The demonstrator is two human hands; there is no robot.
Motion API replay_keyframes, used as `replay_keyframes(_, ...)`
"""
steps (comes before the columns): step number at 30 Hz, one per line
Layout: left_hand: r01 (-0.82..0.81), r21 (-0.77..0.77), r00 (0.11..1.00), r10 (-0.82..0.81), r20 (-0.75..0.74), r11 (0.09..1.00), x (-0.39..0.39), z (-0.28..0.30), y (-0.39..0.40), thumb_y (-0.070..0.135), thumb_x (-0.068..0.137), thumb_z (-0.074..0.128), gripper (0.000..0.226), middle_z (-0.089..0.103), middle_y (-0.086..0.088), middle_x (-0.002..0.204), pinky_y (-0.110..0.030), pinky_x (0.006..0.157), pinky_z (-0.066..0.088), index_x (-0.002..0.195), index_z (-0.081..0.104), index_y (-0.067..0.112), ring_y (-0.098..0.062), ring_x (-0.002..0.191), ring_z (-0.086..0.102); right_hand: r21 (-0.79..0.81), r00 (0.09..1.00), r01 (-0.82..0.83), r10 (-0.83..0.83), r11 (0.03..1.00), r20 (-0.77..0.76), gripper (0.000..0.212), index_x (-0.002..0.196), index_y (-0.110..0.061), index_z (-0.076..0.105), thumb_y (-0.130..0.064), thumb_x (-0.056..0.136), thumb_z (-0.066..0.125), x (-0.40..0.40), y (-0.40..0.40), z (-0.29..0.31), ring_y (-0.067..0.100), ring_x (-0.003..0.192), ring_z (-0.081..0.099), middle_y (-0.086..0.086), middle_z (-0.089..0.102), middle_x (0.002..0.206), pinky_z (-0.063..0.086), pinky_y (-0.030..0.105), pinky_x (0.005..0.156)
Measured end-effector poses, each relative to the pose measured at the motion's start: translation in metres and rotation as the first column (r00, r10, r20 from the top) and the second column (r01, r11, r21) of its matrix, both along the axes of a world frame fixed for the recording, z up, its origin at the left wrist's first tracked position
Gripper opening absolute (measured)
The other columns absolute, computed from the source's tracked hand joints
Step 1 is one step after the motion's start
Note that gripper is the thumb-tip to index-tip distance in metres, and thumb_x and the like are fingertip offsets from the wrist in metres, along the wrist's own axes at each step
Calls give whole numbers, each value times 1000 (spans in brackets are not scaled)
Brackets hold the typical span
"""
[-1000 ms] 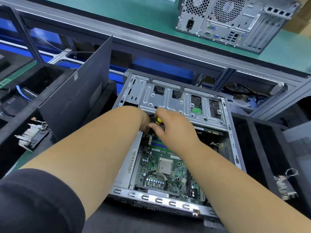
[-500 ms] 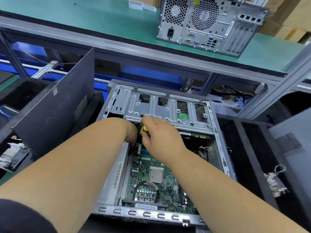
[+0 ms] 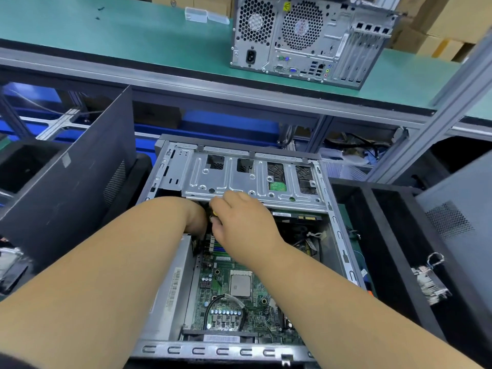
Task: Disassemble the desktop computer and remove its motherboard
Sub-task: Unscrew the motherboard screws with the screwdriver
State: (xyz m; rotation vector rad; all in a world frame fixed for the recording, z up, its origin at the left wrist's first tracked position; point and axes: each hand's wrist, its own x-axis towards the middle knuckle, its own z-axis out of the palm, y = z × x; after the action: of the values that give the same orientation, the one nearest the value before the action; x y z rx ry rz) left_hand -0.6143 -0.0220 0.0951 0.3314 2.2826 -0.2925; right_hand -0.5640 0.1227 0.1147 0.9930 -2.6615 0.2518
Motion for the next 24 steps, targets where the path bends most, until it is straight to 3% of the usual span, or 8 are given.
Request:
replay_keyframes(4,-49,56,998,47,31,997,-1,2,0,25,93,59,36,57,-15,123,-41,102,42,120,60,1,-32,115,53,-43,1000,6,-5,999,31,14,94,-10,62,-20,84,62,3,-1,-1,32,64,54,7,60,73,25,29,53)
replay_keyframes(8,-82,77,997,82,3,994,-1,4,-4,22,95,52,28,58,-12,109,-37,97,45,117,61,7,-28,98,55,-55,999,-45,46,998,24,19,95,-13,63,-31,87,63,3,-1,-5,29,68,55,5,60,77,29,28,54)
replay_keyframes(10,-78,74,997,79,-9,994,-1,4,-4,21,97,49,27,58,-14,111,-36,94,44,115,61,6,-30,103,57,-51,998,-57,58,997,11,23,96,-12,63,-34,91,62,2,-1,-7,30,70,56,5,62,79,31,29,55)
replay_keyframes(12,-61,60,998,62,-19,996,0,3,-2,20,97,49,18,59,-16,113,-37,94,44,97,61,6,-32,106,57,-45,999,-51,51,998,11,24,101,-10,62,-32,93,60,1,0,-8,31,74,58,7,63,84,32,30,57)
replay_keyframes(15,-11,-36,1000,11,-6,999,-1,-1,0,16,97,49,33,51,-10,86,-38,94,44,65,43,12,-26,86,48,-34,998,-51,52,998,29,26,108,-10,60,-31,95,56,1,3,-10,31,78,58,7,63,91,31,30,57)
replay_keyframes(18,13,-78,1000,-11,17,997,-4,-5,-1,19,96,51,27,49,-8,85,-38,94,45,71,48,11,-23,86,45,-27,996,-49,50,998,73,25,108,-11,57,-33,97,51,-1,6,-9,30,75,55,7,61,91,29,31,57)
replay_keyframes(22,33,-72,999,-31,31,997,-3,-5,0,23,96,52,20,50,-7,94,-36,94,44,106,62,8,-23,87,46,-14,994,-10,12,1000,105,26,106,-12,55,-35,99,47,-4,12,-9,28,68,45,3,53,82,28,32,55)
replay_keyframes(24,28,-85,999,-24,41,996,-5,-6,0,24,97,52,22,49,-6,84,-35,89,44,92,62,5,-24,86,45,-20,993,0,2,1000,120,25,104,-12,55,-36,99,49,-6,13,-8,26,67,40,1,49,79,26,31,55)
